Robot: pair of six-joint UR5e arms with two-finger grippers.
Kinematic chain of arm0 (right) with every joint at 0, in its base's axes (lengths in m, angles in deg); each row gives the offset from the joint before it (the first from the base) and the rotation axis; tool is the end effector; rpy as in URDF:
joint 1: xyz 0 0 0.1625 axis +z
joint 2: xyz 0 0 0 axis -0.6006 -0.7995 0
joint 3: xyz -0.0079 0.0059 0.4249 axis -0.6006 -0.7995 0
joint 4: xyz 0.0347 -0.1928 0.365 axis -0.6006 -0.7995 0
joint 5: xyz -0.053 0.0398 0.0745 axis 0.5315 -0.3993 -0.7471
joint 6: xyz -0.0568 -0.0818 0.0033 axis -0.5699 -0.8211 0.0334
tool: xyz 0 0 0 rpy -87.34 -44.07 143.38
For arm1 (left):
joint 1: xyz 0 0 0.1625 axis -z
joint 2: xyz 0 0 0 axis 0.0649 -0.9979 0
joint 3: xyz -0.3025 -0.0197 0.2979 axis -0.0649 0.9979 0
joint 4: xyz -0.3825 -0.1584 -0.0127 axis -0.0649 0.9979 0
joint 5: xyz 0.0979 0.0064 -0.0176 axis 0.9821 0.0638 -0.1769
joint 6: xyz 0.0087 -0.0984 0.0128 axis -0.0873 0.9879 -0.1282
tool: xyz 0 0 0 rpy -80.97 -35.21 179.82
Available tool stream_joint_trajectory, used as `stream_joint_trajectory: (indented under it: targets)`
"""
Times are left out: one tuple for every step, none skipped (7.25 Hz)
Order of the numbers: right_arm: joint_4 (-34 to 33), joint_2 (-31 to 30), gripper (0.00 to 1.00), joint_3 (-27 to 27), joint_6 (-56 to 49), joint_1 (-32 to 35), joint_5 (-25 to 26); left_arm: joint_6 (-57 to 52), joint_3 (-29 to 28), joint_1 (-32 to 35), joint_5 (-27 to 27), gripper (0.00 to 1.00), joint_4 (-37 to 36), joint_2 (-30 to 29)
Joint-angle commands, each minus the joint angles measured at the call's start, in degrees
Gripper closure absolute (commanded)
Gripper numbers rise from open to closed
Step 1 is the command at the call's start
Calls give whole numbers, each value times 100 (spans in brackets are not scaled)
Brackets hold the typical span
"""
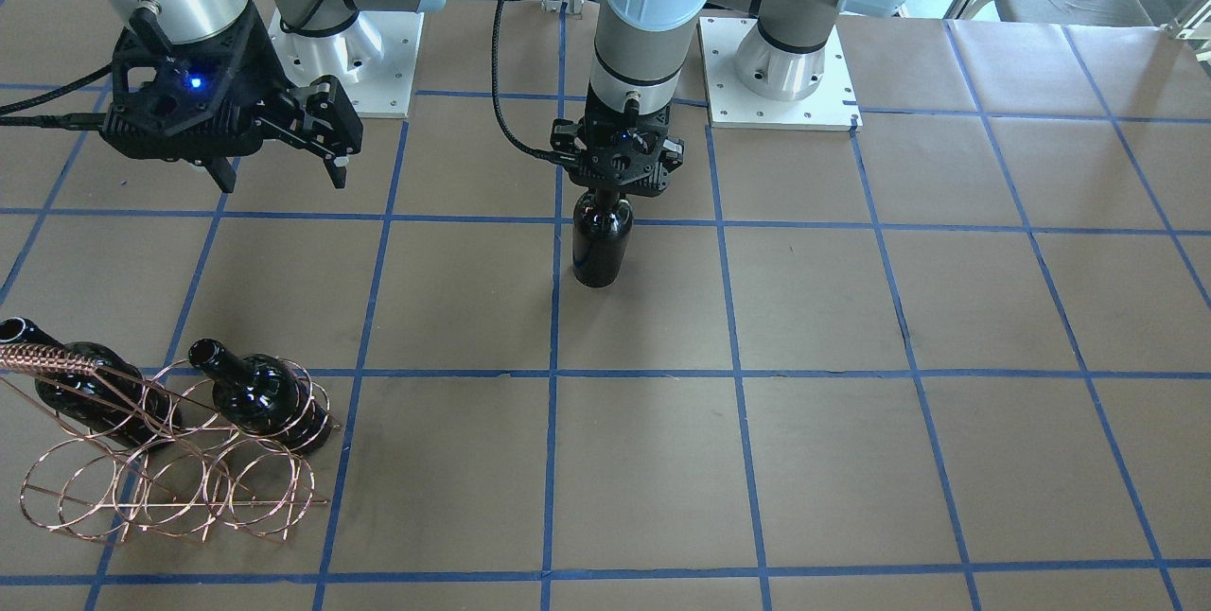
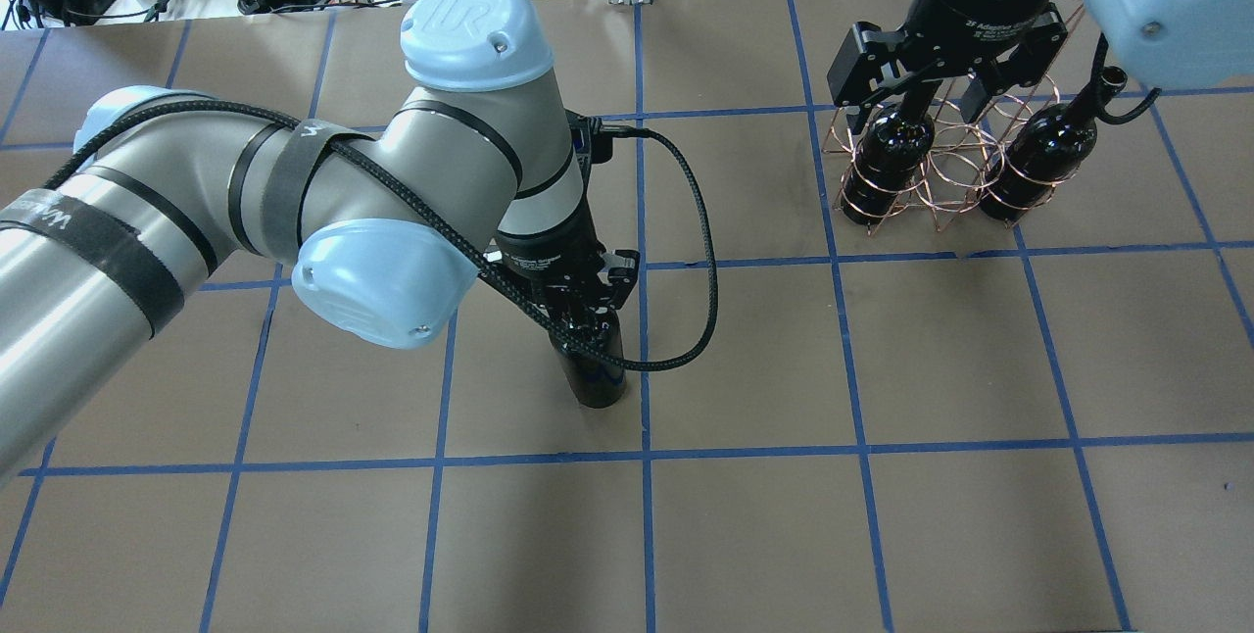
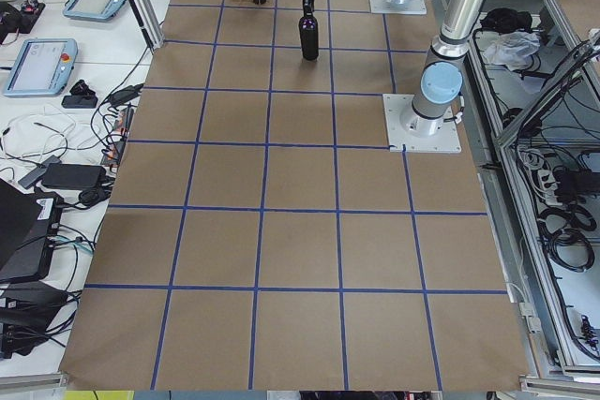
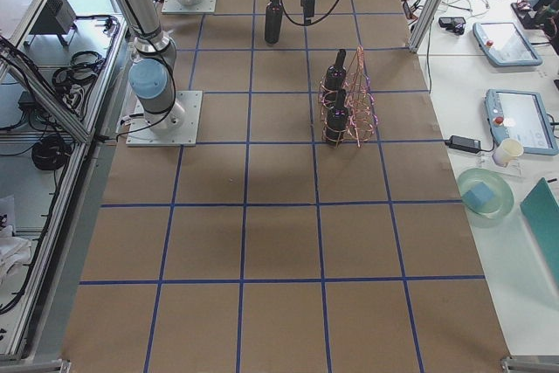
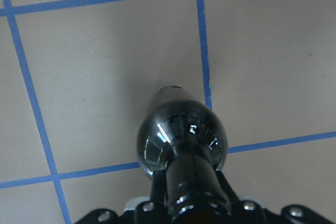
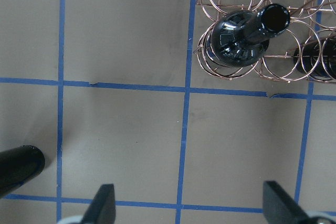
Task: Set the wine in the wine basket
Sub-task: 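Stand the bottle upright on the table and open the left gripper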
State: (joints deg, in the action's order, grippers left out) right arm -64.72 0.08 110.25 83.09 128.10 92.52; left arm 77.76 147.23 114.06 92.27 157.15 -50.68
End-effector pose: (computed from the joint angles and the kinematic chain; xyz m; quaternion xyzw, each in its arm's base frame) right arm 0.1444 -0.5040 0.5004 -0.0334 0.9992 -0.0238 0.0028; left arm -0.3091 -0.4245 0.3695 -0.0616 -0.9960 -0.0568 0.0304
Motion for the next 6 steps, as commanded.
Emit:
stream_joint_trajectory:
  targets:
    - [0,0,0,0,0,-4,10,-29,10,57,3,100,9,-1]
    - [0,0,0,0,0,-4,18,-21,19,66,3,100,9,-18]
    - [0,0,0,0,0,-4,19,-21,19,66,-6,100,9,-27]
    - [0,0,0,0,0,-4,19,-21,19,66,-6,100,9,-80]
    - [0,0,0,0,0,-4,19,-21,11,66,-6,100,9,-80]
    - [0,0,0,0,0,-4,19,-21,10,66,-6,93,0,-80]
